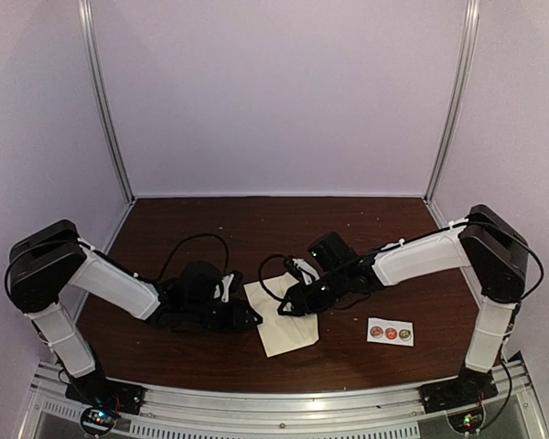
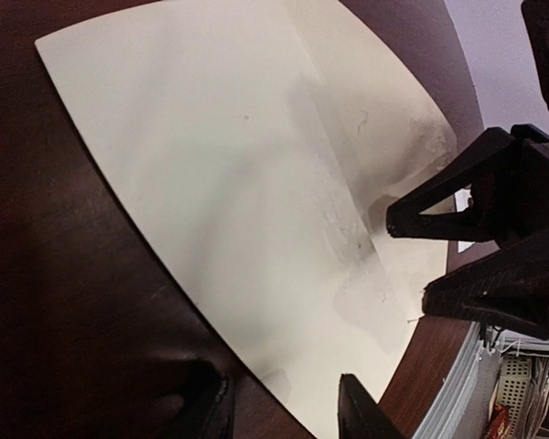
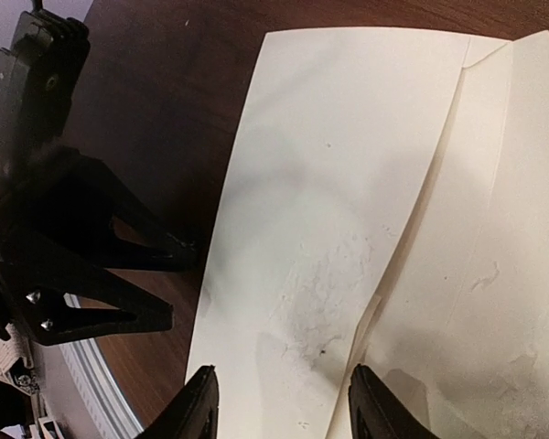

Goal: Place the letter into the envelope and seal it

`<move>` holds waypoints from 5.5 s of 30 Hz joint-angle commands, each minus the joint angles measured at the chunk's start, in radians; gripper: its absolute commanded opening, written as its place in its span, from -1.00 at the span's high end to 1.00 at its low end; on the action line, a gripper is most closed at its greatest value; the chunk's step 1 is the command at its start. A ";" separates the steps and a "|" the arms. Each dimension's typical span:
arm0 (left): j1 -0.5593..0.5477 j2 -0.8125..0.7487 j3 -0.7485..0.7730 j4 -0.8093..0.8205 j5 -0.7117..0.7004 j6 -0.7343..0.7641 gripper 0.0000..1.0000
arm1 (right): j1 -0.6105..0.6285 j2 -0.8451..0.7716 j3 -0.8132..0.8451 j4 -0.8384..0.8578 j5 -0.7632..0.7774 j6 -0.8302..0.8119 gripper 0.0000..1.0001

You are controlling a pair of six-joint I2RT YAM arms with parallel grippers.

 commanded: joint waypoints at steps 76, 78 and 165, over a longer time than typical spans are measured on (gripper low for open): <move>0.080 0.304 0.531 -0.566 0.213 0.652 0.45 | -0.119 -0.083 -0.117 0.128 0.022 0.072 0.67; 0.080 0.310 0.532 -0.565 0.213 0.647 0.46 | -0.105 -0.079 -0.106 0.136 0.015 0.073 0.67; 0.069 0.147 0.440 -0.585 0.111 0.615 0.51 | -0.286 -0.784 -0.510 -0.633 0.620 0.372 0.04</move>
